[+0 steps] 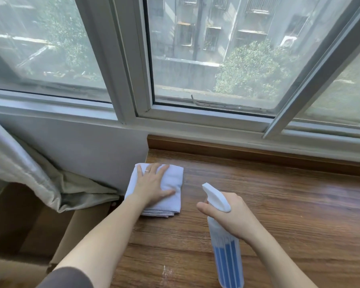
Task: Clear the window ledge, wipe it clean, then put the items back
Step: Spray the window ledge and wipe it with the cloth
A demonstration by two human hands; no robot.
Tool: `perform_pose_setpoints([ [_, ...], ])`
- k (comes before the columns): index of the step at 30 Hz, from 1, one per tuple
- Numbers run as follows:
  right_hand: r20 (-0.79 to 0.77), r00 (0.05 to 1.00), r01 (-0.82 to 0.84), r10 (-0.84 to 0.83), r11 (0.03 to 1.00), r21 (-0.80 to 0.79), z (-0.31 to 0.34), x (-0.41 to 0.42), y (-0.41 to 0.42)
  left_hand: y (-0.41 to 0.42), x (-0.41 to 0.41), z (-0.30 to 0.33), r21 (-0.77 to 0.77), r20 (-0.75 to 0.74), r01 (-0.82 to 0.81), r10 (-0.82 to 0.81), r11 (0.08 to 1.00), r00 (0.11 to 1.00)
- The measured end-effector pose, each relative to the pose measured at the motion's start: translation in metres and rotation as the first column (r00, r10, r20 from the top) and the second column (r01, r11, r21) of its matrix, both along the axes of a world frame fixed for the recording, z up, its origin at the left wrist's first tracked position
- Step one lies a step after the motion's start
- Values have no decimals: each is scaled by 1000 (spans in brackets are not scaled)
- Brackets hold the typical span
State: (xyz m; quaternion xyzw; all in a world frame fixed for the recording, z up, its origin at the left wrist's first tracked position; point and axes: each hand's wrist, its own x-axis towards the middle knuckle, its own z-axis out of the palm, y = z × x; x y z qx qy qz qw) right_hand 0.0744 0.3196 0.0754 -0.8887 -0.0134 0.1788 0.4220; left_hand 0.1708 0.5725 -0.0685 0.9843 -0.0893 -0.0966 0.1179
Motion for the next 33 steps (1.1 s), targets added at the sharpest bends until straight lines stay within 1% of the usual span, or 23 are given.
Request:
perform_pose_setpoints([
  [4, -17, 1000, 0, 0, 1000, 7, 2, -15, -2, -4, 28, 3, 10, -25, -17, 17, 1000, 1000],
  [8, -28, 1000, 0, 1, 1000, 28, 4, -28, -4, -8, 35, 7, 37, -46, -16, 17, 999, 999],
  [13, -11, 1000, 3, -2, 1000, 24, 3, -39, -3, -9, 18, 5, 26, -20, 2, -2, 1000, 1000],
  [18, -16, 1000, 7, -7, 1000, 4, -1, -51, 5, -8, -8, 4, 57, -58, 57, -54, 997, 997],
  [23, -12, 999, 34, -34, 999, 38, -3, -64, 12, -7, -32, 7, 54, -68, 85, -82, 995, 994],
  [28, -7, 1000, 20, -19, 999, 47, -3, -80, 15, -2, -47, 11, 71, -91, 116, -109, 991, 990],
  [30, -14, 1000, 8, -7, 999, 44, -4, -87, 14, -1, -52, 15, 103, -112, 129, -118, 986, 987],
  [33, -33, 998, -53, 53, 998, 23, -3, -99, 12, -1, -60, 21, 143, -134, 112, -93, 983, 987],
])
